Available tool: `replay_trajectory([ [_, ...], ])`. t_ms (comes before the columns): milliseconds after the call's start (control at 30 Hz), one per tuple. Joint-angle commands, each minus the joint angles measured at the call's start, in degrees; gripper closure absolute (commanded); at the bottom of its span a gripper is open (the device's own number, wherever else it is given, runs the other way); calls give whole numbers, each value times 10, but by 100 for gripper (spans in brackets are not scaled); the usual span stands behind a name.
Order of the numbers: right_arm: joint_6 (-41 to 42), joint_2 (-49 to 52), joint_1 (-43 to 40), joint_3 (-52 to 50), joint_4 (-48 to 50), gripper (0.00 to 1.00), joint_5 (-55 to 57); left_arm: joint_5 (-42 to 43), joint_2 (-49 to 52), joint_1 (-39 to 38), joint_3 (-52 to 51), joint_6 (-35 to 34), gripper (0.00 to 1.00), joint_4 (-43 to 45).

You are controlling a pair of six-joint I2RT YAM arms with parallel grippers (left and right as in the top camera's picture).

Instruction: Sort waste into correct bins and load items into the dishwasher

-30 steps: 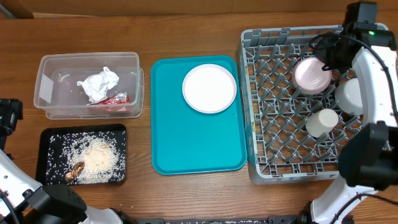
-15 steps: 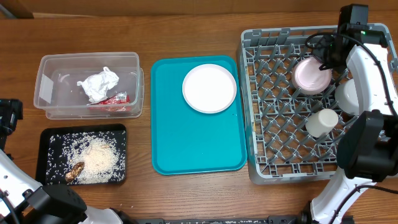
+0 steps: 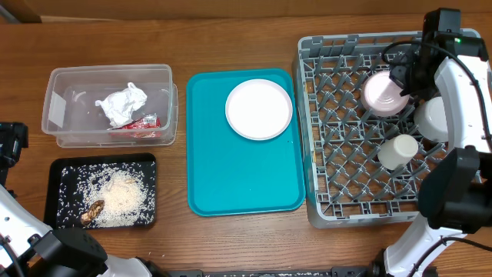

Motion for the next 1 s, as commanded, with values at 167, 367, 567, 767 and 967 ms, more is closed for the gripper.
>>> replay_trajectory([
  [167, -50, -17, 3, 4, -39, 96, -102, -6, -5, 3, 7, -12, 0, 0],
  [367, -49, -14, 3, 3, -20, 96, -42, -6, -5, 3, 7, -12, 0, 0],
  [567, -45, -2, -1, 3, 14, 91, -37, -6, -5, 3, 7, -12, 0, 0],
  [767, -33, 32, -1, 3, 21, 96, -36, -6, -5, 3, 7, -12, 0, 0],
  [967, -33, 37, -2, 7, 61, 96, -27, -6, -5, 3, 7, -12, 0, 0],
])
